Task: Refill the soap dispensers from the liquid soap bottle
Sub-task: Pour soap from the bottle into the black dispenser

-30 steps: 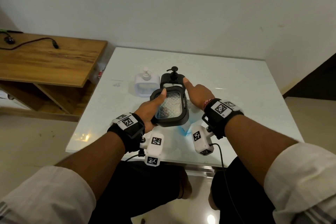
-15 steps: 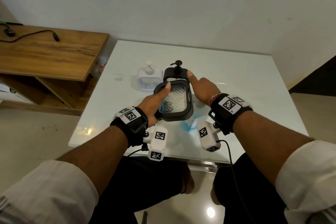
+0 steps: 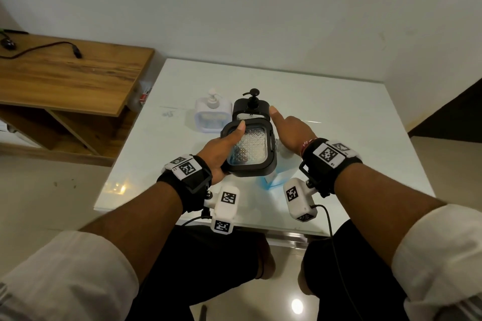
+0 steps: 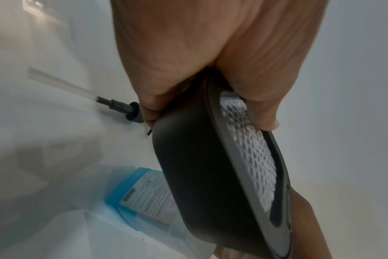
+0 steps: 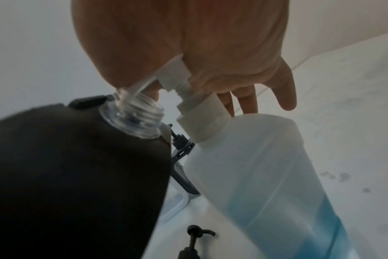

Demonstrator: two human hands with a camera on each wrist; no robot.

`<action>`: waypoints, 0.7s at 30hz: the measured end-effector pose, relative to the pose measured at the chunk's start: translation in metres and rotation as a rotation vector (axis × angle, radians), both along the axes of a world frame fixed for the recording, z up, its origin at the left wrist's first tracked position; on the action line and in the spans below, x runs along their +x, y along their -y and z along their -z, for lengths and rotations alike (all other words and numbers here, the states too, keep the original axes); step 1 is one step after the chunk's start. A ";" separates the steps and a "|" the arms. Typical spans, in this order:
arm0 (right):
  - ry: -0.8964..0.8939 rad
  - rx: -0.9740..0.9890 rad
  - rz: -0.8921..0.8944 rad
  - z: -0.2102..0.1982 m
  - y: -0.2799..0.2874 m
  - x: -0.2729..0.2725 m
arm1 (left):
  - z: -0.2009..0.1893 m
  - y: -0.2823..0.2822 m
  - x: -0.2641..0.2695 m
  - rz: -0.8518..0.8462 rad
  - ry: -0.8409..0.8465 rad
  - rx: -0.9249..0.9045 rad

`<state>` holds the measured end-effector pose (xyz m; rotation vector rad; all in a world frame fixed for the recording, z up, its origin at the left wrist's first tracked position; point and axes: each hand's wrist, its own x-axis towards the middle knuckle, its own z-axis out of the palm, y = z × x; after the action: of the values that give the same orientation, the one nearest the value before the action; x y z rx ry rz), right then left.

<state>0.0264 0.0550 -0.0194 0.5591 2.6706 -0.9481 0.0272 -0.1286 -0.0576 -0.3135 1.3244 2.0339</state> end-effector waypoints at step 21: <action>0.014 -0.310 0.118 -0.018 0.003 0.013 | 0.002 0.000 0.002 0.013 -0.003 -0.040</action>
<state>0.0390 0.0520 -0.0016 0.6520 2.4313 -1.3538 0.0293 -0.1291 -0.0593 -0.3186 1.3667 2.0004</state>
